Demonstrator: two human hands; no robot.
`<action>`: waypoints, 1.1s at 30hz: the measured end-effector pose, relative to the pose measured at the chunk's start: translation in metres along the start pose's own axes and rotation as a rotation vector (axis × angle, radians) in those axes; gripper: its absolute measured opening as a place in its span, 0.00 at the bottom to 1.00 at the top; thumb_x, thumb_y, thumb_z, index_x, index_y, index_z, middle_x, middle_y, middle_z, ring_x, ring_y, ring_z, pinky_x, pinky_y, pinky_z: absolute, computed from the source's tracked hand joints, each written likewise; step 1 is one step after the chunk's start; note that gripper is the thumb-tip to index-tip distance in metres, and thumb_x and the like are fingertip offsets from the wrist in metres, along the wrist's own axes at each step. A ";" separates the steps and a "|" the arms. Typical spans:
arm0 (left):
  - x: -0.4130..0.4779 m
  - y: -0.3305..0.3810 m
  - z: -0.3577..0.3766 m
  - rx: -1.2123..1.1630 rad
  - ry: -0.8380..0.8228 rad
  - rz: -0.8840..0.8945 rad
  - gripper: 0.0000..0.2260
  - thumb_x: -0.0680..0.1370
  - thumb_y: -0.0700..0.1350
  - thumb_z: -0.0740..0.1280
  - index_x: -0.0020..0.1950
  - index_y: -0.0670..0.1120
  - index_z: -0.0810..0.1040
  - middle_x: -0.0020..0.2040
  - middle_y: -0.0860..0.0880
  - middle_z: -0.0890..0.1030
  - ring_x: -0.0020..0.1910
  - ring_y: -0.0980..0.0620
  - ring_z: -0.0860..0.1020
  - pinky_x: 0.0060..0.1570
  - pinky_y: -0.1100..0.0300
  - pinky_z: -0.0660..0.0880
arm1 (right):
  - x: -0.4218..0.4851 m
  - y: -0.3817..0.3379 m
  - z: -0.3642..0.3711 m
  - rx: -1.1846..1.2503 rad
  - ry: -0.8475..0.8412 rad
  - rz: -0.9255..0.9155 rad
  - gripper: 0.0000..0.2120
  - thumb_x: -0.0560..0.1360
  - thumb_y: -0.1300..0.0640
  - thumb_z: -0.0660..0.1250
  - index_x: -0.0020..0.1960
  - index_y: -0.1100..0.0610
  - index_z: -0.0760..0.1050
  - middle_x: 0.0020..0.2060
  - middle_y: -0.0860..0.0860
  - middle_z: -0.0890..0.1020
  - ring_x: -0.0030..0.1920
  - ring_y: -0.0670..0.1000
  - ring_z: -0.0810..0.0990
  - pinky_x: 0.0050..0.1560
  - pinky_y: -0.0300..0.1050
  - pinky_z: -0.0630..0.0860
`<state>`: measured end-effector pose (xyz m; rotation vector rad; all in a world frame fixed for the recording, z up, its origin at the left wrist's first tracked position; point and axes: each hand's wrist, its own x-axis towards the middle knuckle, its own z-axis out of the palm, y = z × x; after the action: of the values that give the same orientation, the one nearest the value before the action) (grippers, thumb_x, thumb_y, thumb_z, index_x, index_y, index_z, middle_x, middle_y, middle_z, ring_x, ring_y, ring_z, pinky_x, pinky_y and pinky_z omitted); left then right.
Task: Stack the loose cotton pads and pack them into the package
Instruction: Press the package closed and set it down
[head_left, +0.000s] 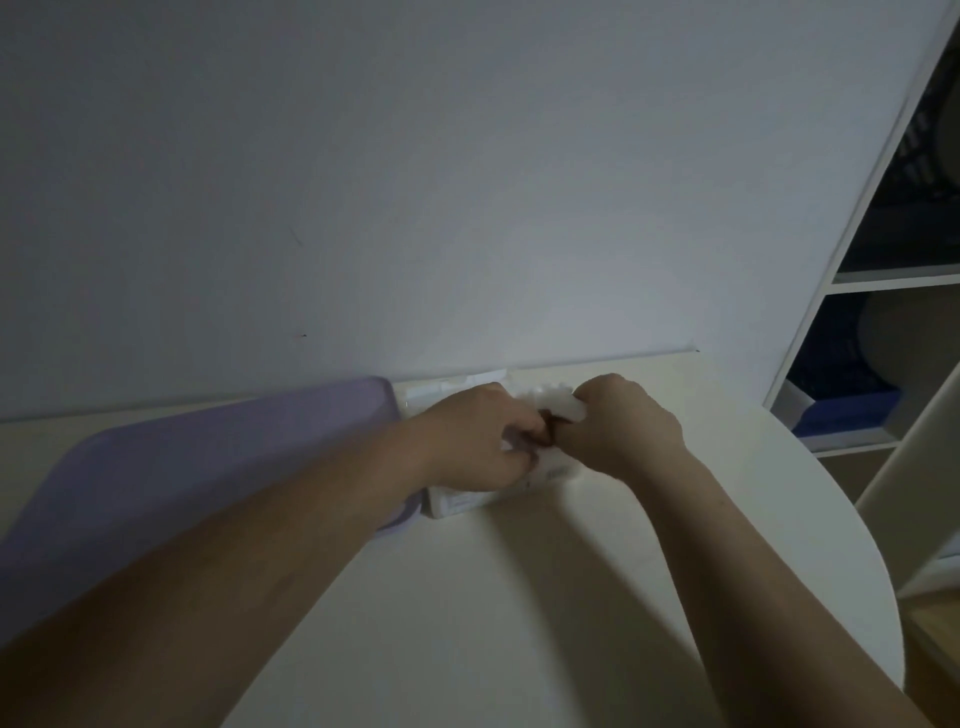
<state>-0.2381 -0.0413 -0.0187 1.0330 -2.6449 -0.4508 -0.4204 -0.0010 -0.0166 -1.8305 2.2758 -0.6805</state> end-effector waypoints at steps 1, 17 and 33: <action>0.000 0.001 0.001 0.007 0.001 0.013 0.14 0.72 0.51 0.64 0.55 0.58 0.84 0.45 0.59 0.81 0.51 0.56 0.78 0.49 0.62 0.74 | 0.003 -0.002 -0.007 -0.004 -0.069 -0.012 0.14 0.71 0.45 0.68 0.36 0.55 0.73 0.32 0.48 0.77 0.36 0.54 0.78 0.35 0.43 0.67; -0.018 -0.002 0.007 -0.091 0.116 0.031 0.11 0.77 0.47 0.68 0.57 0.57 0.84 0.54 0.59 0.84 0.52 0.57 0.81 0.54 0.61 0.77 | -0.002 -0.040 -0.019 -0.186 -0.395 0.098 0.14 0.78 0.45 0.61 0.38 0.50 0.65 0.38 0.47 0.74 0.47 0.54 0.76 0.60 0.51 0.75; -0.042 -0.070 -0.014 -0.637 0.531 -0.720 0.20 0.70 0.51 0.76 0.58 0.45 0.77 0.46 0.46 0.83 0.35 0.47 0.83 0.37 0.55 0.83 | -0.014 -0.019 0.016 0.039 0.100 -0.307 0.25 0.83 0.43 0.61 0.77 0.52 0.70 0.80 0.51 0.67 0.80 0.51 0.64 0.77 0.49 0.62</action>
<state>-0.1613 -0.0638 -0.0379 1.5570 -1.4562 -0.9219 -0.3941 0.0049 -0.0248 -2.1975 2.0380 -0.8718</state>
